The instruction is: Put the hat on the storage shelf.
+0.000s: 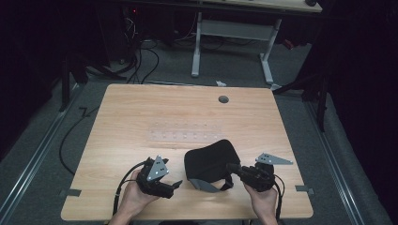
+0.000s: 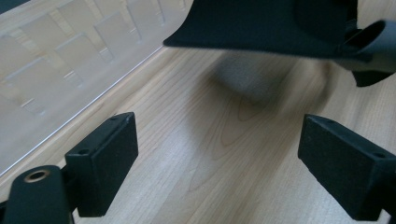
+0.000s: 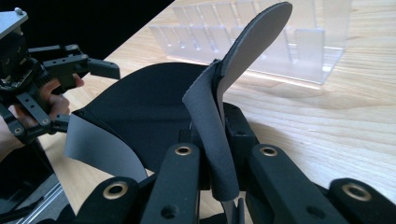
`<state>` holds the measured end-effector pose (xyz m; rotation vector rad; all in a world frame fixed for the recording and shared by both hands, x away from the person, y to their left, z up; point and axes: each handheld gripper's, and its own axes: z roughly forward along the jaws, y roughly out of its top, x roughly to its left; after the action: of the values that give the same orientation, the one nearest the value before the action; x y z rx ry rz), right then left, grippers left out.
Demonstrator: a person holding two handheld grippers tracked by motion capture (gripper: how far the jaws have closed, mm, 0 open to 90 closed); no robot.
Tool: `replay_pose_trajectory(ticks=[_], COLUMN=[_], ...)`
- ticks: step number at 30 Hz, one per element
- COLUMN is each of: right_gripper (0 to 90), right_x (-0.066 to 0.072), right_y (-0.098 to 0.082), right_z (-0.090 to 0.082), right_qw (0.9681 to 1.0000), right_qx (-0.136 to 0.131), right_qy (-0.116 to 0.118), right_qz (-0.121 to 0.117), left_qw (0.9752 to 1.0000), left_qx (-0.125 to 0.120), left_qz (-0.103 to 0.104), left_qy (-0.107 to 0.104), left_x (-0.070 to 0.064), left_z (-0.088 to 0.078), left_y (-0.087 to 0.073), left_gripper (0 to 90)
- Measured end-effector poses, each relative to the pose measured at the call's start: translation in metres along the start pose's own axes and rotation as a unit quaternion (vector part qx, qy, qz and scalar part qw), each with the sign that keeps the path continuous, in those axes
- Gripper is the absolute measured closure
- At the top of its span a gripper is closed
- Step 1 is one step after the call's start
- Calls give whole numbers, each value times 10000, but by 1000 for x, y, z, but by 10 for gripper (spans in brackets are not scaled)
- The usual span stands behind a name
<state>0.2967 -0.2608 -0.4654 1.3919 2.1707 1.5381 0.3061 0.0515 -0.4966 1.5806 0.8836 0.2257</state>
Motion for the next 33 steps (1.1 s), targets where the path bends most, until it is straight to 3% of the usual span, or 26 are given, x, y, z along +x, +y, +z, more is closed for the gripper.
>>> replay_pose_trajectory(ticks=[13, 19, 33], right_gripper=[851, 850, 848], right_x=[10, 12, 17], right_y=[7, 10, 13], right_z=[18, 24, 31], right_qw=[9992, 9984, 9975], right_qx=[386, 557, 700], right_qy=[137, 135, 101], right_qz=[-43, -21, 55], left_qw=[9997, 9997, 9997], left_qx=[-11, -27, -5], left_qz=[171, 115, 135], left_qy=[-160, -200, -218], left_x=[-9, -10, -11], left_z=[3, 4, 7], left_y=[0, 0, -1], left_gripper=[86, 87, 95])
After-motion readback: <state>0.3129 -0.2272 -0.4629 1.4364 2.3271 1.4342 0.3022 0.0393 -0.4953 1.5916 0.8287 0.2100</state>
